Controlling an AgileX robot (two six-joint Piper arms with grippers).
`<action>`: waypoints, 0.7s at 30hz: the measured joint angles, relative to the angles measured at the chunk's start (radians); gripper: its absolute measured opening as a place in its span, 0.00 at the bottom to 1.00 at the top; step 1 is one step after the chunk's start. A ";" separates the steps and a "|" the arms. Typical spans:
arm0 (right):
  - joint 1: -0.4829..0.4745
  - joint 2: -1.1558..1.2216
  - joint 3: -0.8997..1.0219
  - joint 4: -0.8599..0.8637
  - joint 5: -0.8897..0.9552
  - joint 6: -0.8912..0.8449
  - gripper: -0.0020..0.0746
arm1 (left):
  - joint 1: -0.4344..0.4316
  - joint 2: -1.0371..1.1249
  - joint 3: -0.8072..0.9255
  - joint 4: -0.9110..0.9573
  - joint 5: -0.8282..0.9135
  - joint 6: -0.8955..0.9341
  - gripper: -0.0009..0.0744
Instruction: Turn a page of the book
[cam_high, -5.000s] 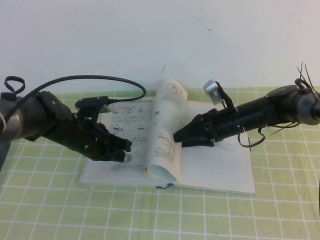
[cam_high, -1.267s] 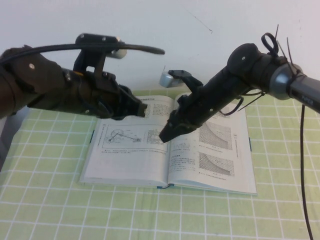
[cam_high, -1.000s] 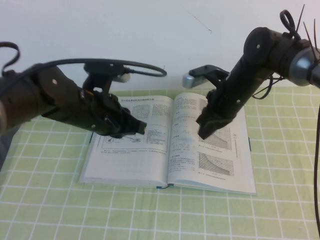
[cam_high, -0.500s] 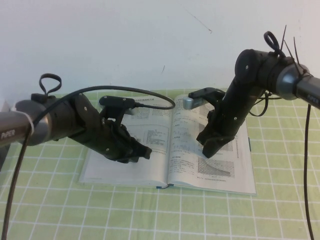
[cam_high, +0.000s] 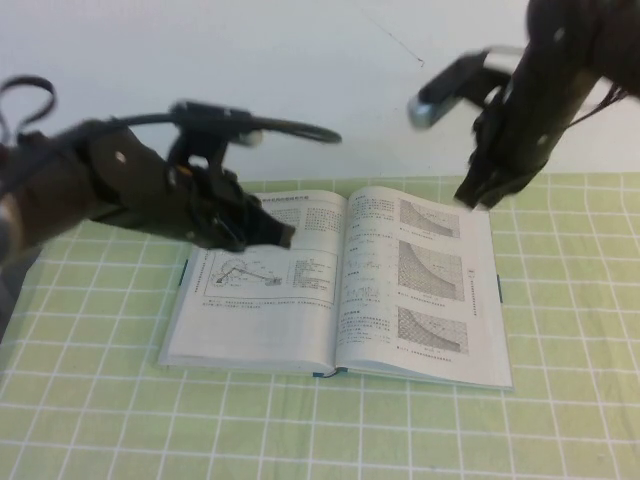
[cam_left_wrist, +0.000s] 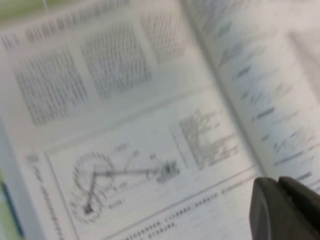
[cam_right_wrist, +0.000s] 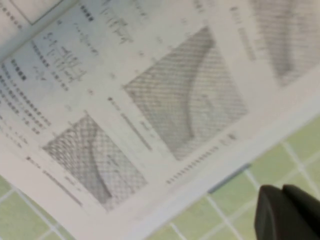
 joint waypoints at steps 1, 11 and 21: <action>0.000 -0.033 0.000 -0.025 0.002 0.005 0.02 | 0.000 -0.040 0.000 0.016 -0.002 0.000 0.01; 0.000 -0.477 0.000 -0.108 0.016 0.041 0.02 | 0.000 -0.431 0.000 0.186 0.003 -0.037 0.01; 0.000 -0.805 0.139 -0.112 0.030 0.046 0.02 | 0.000 -0.725 0.018 0.218 0.007 -0.037 0.01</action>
